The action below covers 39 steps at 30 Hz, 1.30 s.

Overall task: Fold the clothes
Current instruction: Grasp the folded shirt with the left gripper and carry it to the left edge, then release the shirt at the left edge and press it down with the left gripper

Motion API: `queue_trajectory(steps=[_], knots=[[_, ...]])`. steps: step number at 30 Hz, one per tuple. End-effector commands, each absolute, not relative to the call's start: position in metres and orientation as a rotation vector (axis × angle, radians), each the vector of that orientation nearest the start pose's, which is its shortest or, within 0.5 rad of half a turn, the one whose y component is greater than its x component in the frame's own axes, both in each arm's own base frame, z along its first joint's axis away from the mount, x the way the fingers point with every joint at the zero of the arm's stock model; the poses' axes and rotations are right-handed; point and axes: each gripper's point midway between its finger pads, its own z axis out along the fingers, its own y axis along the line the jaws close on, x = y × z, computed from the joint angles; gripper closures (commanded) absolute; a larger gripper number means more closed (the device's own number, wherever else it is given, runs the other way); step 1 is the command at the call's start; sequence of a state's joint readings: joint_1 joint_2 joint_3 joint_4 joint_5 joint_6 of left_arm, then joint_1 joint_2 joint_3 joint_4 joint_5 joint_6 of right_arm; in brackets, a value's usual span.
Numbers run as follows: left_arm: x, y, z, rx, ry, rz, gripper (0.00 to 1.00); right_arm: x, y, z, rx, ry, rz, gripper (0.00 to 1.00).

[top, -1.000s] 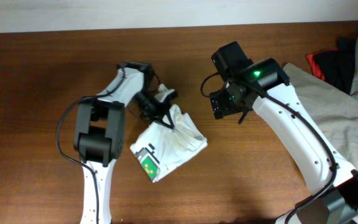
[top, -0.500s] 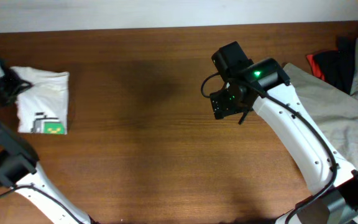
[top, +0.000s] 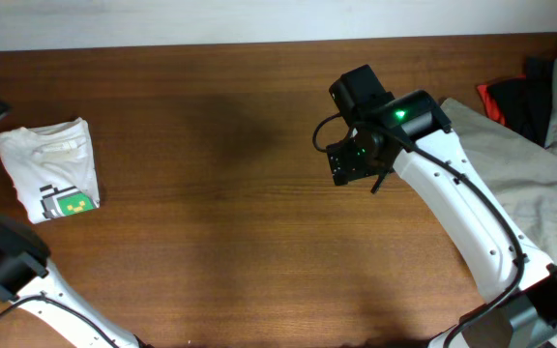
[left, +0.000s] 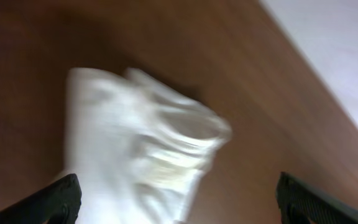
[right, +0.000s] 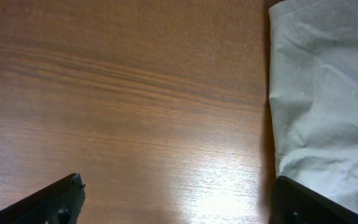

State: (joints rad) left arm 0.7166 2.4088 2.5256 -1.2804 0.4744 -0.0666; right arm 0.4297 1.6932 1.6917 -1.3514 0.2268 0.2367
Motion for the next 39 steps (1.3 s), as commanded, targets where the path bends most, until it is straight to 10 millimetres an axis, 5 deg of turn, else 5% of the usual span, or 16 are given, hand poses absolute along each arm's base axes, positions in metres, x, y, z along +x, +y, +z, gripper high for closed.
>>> queue_trajectory(steps=[1, 5, 10, 13, 17, 21, 25, 28, 30, 35, 39], knots=[[0.489, 0.214, 0.225, -0.512, 2.428, -0.521, 0.01, 0.34, 0.114, 0.217, -0.173, 2.784, -0.122, 0.01], [0.505, 0.111, 0.204, -0.291, 2.651, -0.413, 0.01, 0.355, 0.111, 0.219, -0.078, 2.782, 0.078, 0.01], [0.49, -0.02, 0.188, 0.086, 2.843, -0.329, 0.01, 0.38, 0.046, 0.223, 0.098, 2.742, 0.192, 0.01], [0.452, -0.059, 0.178, 0.234, 3.002, -0.226, 0.01, 0.373, 0.013, 0.22, 0.154, 2.772, 0.183, 0.01], [0.439, -0.096, 0.179, 0.296, 3.022, -0.235, 0.01, 0.347, -0.013, 0.212, 0.28, 2.871, 0.166, 0.01], [0.412, -0.088, 0.177, 0.241, 3.095, -0.091, 0.01, 0.315, -0.02, 0.207, 0.324, 2.985, 0.123, 0.01], [0.352, -0.069, 0.166, 0.233, 3.241, -0.004, 0.01, 0.285, -0.019, 0.217, 0.327, 3.032, 0.104, 0.01], [0.317, -0.037, 0.173, 0.096, 3.224, 0.24, 0.01, 0.266, -0.014, 0.234, 0.307, 2.921, 0.117, 0.01], [0.308, -0.035, 0.188, 0.057, 3.116, 0.204, 0.01, 0.255, -0.013, 0.238, 0.296, 2.821, 0.114, 0.01], [0.335, -0.036, 0.225, -0.004, 2.789, 0.126, 0.01, 0.24, -0.012, 0.215, 0.283, 2.712, 0.112, 0.01], [0.386, 0.014, 0.21, -0.148, 2.699, 0.287, 0.01, 0.237, -0.011, 0.196, 0.294, 2.779, 0.114, 0.02]])
